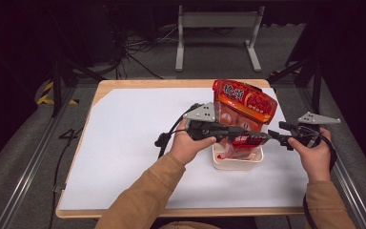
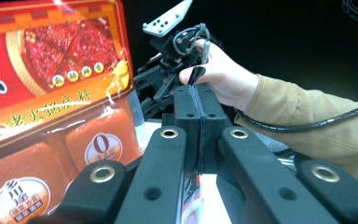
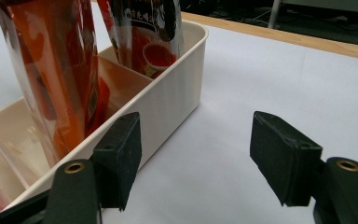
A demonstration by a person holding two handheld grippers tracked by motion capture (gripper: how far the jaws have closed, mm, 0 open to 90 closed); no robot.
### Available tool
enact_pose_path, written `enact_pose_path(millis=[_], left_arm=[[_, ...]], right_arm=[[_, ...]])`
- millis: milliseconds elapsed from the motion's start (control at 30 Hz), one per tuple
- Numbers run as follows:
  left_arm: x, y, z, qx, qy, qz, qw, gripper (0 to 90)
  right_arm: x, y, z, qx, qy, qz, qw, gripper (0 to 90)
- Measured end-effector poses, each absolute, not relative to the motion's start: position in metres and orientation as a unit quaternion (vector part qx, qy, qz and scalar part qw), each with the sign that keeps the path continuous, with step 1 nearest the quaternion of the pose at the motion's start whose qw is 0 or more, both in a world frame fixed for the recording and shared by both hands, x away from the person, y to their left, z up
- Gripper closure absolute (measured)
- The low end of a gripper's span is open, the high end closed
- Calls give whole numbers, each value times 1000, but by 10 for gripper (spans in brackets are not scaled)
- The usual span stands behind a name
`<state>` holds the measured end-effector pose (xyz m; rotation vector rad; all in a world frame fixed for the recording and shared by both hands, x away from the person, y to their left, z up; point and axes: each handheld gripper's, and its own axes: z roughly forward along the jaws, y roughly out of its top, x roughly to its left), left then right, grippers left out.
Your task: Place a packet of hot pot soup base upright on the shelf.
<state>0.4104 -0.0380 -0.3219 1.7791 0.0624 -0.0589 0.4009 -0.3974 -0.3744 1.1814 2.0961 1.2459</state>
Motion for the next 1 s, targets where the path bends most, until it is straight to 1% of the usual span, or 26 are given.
enact_pose_path(millis=[800, 867, 1000], left_arm=[[419, -45, -350, 786, 47, -41, 616, 886], [421, -43, -353, 786, 54, -41, 614, 869], [423, -38, -354, 780, 72, -41, 620, 746]], right_arm=[[402, -397, -377, 427, 758, 447, 211, 339], [402, -397, -377, 427, 758, 447, 210, 339], [403, -396, -377, 427, 758, 447, 208, 336]])
